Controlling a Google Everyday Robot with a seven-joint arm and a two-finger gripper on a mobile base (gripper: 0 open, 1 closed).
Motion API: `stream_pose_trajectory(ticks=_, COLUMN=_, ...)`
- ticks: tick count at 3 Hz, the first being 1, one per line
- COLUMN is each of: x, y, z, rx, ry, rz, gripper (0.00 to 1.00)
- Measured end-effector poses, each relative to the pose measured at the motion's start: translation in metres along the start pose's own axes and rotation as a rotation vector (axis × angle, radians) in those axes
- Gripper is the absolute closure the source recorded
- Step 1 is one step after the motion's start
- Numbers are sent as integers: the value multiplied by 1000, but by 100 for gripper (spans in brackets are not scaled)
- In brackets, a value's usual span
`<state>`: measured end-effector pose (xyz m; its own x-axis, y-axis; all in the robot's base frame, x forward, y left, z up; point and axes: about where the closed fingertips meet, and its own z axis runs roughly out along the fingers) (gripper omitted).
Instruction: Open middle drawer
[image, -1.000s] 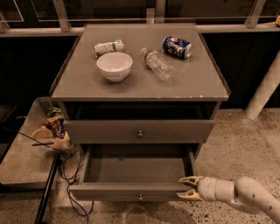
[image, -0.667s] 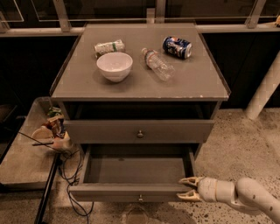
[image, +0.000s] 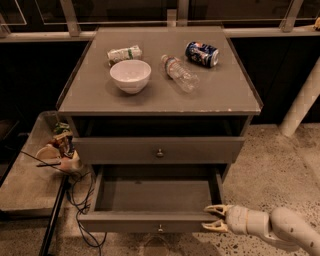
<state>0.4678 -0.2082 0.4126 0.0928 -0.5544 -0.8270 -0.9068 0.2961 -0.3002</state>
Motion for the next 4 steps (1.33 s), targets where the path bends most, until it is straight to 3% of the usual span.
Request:
stream_pose_trajectory(ticks=3, x=0, y=0, z=0, rx=0, ry=0, rz=0, gripper=13)
stream_pose_trajectory(ticks=4, x=0, y=0, z=0, rx=0, ry=0, rz=0, gripper=13)
